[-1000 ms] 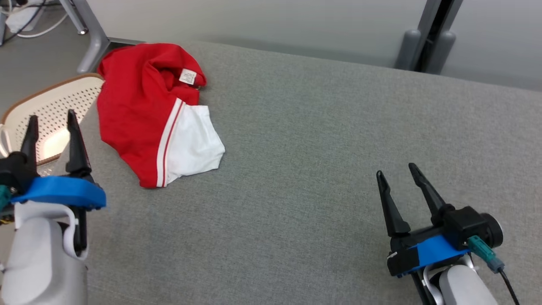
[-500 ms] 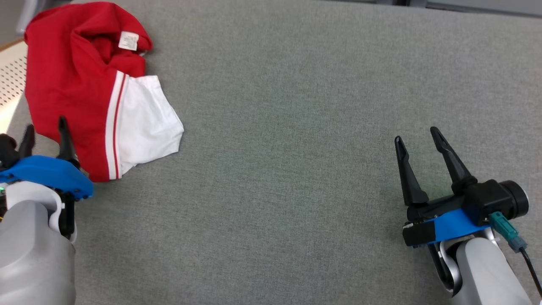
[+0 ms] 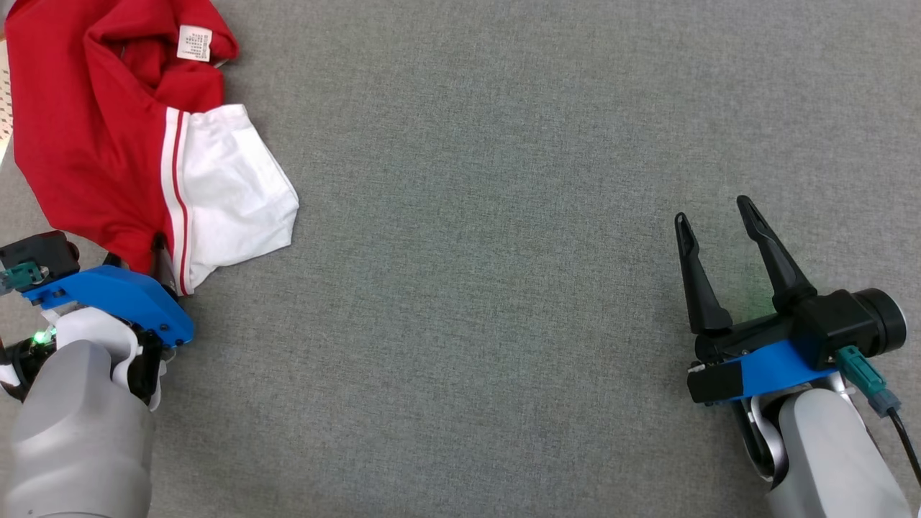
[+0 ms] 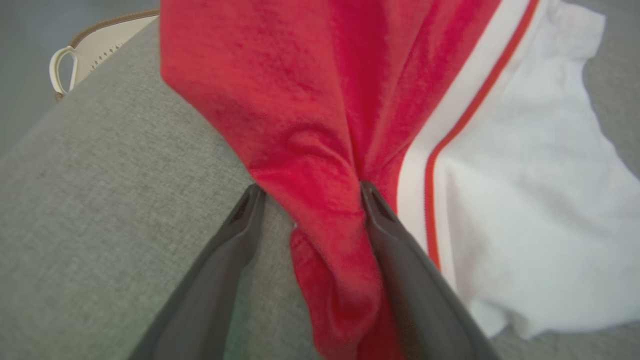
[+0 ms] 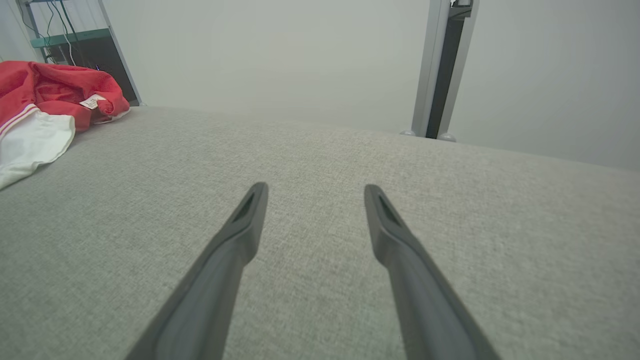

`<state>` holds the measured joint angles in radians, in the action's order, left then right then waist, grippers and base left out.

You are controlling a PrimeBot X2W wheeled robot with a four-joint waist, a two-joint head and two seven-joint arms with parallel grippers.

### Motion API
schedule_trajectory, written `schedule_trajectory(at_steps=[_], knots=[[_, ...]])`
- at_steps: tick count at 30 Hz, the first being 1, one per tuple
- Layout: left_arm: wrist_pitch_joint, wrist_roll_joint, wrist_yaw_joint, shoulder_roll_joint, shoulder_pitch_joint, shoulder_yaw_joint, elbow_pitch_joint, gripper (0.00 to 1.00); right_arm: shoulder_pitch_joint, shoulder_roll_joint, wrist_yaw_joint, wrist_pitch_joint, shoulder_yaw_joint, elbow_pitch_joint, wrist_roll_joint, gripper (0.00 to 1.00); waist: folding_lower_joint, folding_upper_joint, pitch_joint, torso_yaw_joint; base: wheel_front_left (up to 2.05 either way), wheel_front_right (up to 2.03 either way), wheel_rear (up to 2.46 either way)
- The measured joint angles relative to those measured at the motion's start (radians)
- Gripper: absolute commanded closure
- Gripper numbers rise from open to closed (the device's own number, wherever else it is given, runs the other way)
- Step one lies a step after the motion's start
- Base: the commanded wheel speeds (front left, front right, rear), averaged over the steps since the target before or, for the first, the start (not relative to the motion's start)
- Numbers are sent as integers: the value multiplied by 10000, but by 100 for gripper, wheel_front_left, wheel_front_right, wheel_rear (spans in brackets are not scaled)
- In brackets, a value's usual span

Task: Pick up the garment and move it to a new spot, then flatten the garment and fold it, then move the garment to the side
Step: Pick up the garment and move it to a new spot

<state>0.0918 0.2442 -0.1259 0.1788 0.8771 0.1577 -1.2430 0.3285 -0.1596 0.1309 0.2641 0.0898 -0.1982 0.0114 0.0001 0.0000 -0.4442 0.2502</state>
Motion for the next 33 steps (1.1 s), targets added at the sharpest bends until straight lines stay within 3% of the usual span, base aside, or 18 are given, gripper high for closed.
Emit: schedule_trajectory(at_steps=[3,5,6,13,19,33], knots=[[-278,65,-2,-2,71,-121,-61,0,38,-15,0,0,4,-38,4,0,0,0,11,-22,0,0,0],[-284,111,-2,19,80,-201,-84,77,43,-17,0,0,13,-71,10,0,0,0,36,-46,0,0,0],[-234,136,-2,21,81,-251,-98,100,46,-17,0,2,17,-86,21,0,0,0,56,-60,0,0,0],[571,468,-17,15,69,-523,23,100,39,102,0,2,13,-171,69,0,0,0,386,-200,0,0,0],[1327,464,-17,359,443,-953,589,100,-16,322,0,2,-15,-230,105,0,0,0,803,-393,0,0,0],[1697,33,-17,663,1806,-1969,3567,100,-449,834,0,0,-238,-336,368,0,-2,0,1794,-1469,0,0,0]])
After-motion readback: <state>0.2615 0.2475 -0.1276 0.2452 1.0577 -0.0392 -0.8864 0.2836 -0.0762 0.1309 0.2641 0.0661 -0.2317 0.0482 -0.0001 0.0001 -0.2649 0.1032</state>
